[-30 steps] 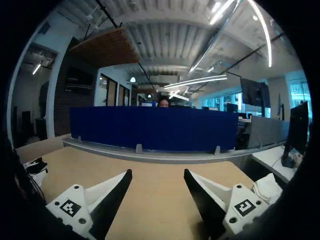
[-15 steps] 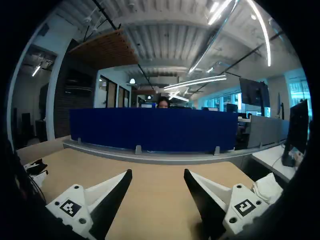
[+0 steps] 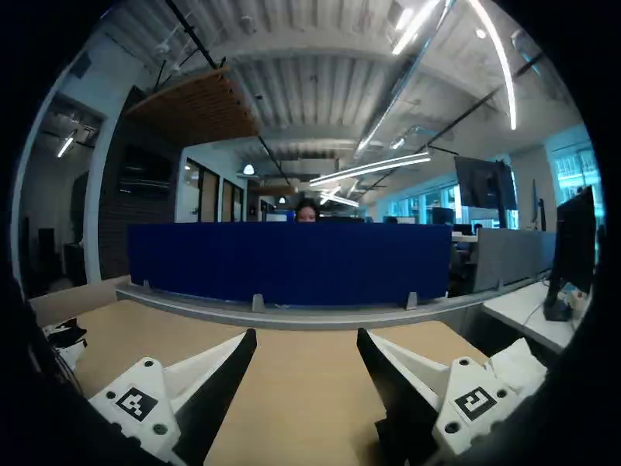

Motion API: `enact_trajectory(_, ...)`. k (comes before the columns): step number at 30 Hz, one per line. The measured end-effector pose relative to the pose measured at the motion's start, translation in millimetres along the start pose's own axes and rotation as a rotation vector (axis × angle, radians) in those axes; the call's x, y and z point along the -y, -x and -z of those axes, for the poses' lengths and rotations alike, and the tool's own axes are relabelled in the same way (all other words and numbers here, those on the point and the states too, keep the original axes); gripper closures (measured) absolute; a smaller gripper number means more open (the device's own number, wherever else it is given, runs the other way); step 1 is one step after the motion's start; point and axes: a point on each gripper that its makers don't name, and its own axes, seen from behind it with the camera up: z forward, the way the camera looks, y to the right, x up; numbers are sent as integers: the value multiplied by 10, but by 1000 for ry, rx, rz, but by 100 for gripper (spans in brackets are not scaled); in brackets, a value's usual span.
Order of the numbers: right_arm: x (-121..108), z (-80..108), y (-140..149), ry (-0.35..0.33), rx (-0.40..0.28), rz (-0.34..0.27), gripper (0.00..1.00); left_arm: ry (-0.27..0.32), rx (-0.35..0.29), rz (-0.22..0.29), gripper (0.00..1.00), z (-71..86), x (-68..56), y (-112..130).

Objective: Fold towel

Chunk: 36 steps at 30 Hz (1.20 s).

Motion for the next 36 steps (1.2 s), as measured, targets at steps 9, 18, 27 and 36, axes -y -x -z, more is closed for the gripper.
enact_trajectory(9,-249,-24,306,28,4,-33,0,0,0,0,7,-7,-2,4)
enact_trajectory(18,-390,-61,766,46,7,-38,0,0,0,1,7,-4,-5,5)
enact_trajectory(27,-314,-169,1206,16,15,-20,0,0,0,1,7,-5,-6,3)
enact_trajectory(36,-389,-222,1384,40,14,-36,0,0,0,1,7,-8,-4,-1)
